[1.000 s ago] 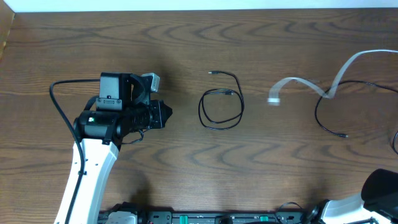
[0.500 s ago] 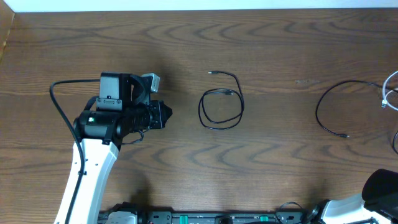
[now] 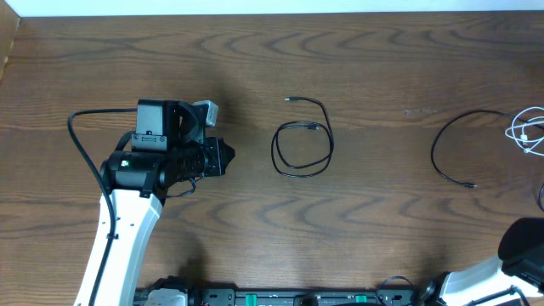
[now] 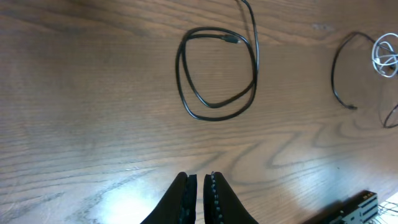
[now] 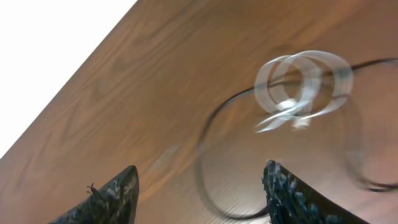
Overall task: Untangle cables
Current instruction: 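Drop the white cable at the right edge and return right gripper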
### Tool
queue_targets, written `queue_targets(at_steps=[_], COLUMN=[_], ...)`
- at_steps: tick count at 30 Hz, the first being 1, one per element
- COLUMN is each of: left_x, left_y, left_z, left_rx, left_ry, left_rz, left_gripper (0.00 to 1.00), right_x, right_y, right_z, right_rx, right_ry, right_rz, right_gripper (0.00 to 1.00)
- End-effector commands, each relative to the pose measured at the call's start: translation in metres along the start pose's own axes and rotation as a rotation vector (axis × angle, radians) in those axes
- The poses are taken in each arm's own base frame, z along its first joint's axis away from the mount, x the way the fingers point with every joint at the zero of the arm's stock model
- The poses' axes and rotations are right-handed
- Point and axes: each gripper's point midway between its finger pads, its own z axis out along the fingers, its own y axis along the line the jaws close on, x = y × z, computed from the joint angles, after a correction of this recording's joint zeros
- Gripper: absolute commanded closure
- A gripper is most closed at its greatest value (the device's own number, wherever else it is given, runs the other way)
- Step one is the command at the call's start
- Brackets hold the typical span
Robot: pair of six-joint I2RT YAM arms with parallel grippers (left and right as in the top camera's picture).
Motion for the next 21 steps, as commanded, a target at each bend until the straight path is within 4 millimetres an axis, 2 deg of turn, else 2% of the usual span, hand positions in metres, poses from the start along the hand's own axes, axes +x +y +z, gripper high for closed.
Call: queue_targets(at_steps=[1,6,12,15,21], left_x=[0.001,0.005,0.009,0.013,0.020], left_y=[0.010,0.028,0.047,0.055,0.062], left_z=[0.001,0.003,0.002,0.003,0.011], left_rx=[-0.055,-0.143,-0.251,-0.291,-0.308], left_ry=[-0.001,0.005,0.015,0.034,0.084], left_rz=[-0.005,-0.015,-0.044,-0.070,-0.097], left_gripper=[0.88,0.87,0.84,0.84,0.84], right_x=[0.035,0.088,0.168,0.207,0.274], right_y=[0.061,0.106,0.153,0.167,0.183], right_z=[0.012,0.034,0.067,0.084,0.115], right_rx=[-0.237,-0.302,-0.377,-0.389,-0.382], right_ry=[0.136,0.284,0.490,0.597,0.776], right_rz=[-0.181,-0.458,-0.770,-0.846,-0.929], right_gripper=[0.39,0.38,0.34,0.32,0.30])
